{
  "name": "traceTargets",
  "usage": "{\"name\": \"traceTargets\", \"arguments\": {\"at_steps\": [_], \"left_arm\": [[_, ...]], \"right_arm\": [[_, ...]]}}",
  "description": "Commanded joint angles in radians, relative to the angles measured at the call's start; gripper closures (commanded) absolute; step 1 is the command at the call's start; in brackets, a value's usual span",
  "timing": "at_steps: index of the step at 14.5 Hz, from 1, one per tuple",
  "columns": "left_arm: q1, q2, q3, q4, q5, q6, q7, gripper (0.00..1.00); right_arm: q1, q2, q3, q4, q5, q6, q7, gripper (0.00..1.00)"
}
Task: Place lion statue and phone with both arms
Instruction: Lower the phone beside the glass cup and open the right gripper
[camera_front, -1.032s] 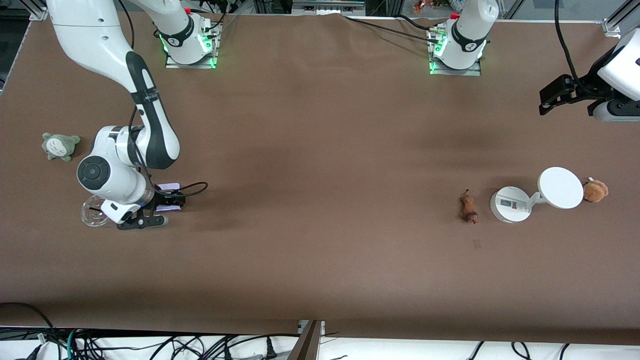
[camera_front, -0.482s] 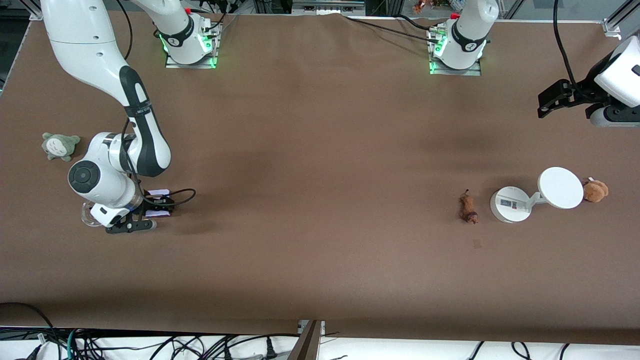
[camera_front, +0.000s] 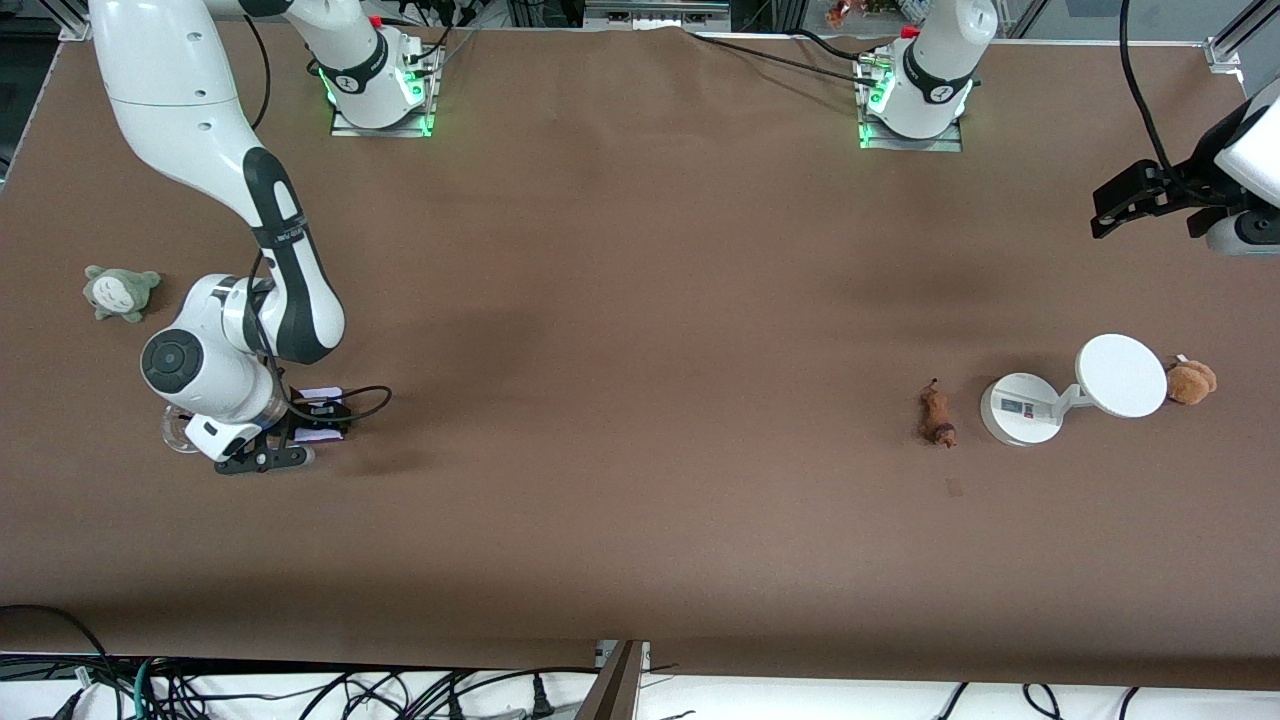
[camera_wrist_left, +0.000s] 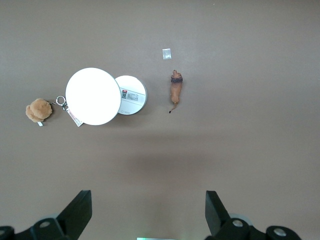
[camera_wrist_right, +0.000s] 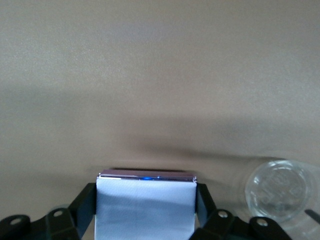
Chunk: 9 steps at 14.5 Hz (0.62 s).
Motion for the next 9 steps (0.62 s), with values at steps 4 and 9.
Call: {"name": "traceTargets", "arguments": {"at_steps": [4,9], "left_arm": [[0.013,0.029,0.003,0.031,-0.006,-0.007,-0.008,0.0],[0.021,0.031,0.001,0.031,-0.009,-0.006,-0.011,0.0]], "right_arm": [[-0.012,0.032,0.01,0.058,0.027,0.002,-0.033,1.0],[-0.012,0.072,0.01,0.11,0.027,0.004,-0.033,1.0]]}}
